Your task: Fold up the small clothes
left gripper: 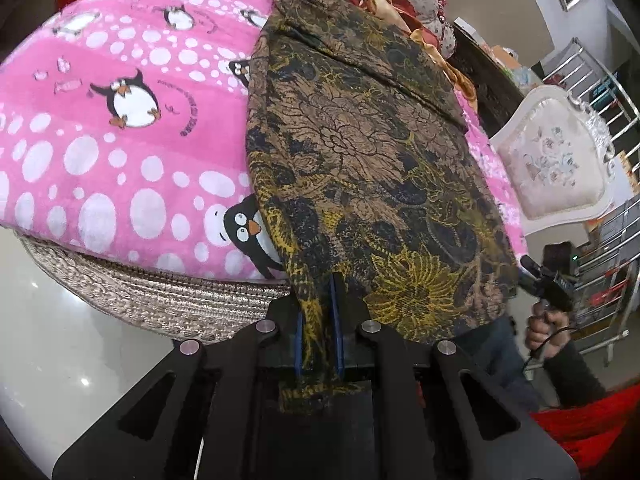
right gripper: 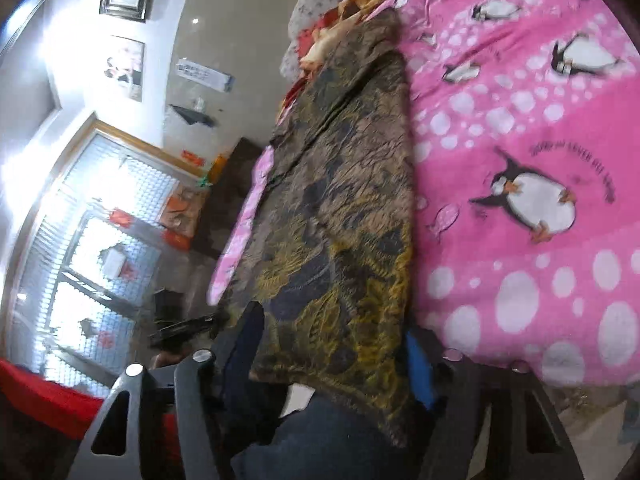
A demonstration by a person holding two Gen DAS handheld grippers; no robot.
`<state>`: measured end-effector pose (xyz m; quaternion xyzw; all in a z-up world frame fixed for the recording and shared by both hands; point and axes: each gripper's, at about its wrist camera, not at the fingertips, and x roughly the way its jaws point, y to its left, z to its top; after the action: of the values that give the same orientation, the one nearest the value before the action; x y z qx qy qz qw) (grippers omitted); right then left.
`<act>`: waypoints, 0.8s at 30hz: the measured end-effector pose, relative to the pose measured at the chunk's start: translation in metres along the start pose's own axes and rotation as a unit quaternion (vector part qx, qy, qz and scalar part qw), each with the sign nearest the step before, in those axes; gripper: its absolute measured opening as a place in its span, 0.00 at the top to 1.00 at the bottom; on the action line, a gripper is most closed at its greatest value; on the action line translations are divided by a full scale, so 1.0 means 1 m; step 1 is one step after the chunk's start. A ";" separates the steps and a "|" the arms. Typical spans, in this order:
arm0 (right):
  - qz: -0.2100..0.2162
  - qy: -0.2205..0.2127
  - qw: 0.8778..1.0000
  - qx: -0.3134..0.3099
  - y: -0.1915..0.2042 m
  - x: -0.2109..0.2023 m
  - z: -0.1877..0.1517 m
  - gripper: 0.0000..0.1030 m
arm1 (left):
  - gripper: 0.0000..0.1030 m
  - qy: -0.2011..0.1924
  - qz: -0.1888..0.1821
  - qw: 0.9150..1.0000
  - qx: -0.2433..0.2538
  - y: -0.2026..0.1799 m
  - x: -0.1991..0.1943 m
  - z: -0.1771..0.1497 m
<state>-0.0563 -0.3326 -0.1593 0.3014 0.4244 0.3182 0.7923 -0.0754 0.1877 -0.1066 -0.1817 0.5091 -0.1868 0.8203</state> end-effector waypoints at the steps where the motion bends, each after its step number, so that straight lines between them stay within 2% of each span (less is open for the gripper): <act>1: -0.020 -0.002 1.000 0.004 0.000 0.000 0.001 0.65 | 0.92 -0.002 0.007 1.000 0.002 -0.002 0.000 -0.001; 3: -0.045 -0.005 0.999 0.020 -0.002 0.000 0.002 0.79 | 0.92 -0.007 0.021 1.000 0.003 -0.005 0.001 -0.003; 7: -0.073 -0.004 0.997 0.006 0.008 0.001 -0.002 0.81 | 0.94 -0.014 0.023 1.000 -0.005 -0.004 0.002 -0.006; 14: -0.080 0.001 0.996 -0.028 0.007 0.004 -0.005 0.81 | 0.95 -0.014 0.009 1.000 -0.015 -0.004 0.004 -0.005; 15: -0.097 0.002 0.994 -0.046 0.013 0.003 -0.005 0.86 | 0.95 -0.022 0.014 1.000 -0.016 -0.004 0.001 -0.007; 16: -0.110 0.004 0.992 -0.061 0.018 0.000 -0.009 0.95 | 0.96 -0.028 0.017 0.999 -0.015 -0.006 -0.002 -0.008; 21: -0.139 -0.037 0.981 -0.128 0.058 -0.022 -0.015 0.96 | 0.98 -0.068 0.005 0.998 -0.014 -0.010 -0.026 -0.013; 24: -0.137 -0.045 0.978 -0.149 0.080 -0.038 -0.015 0.96 | 0.98 -0.084 -0.006 0.996 -0.003 -0.017 -0.042 -0.016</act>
<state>-0.1059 -0.3088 -0.0887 0.1331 0.3730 0.2524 0.8829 -0.1096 0.1920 -0.0724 -0.2021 0.4378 -0.1743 0.8586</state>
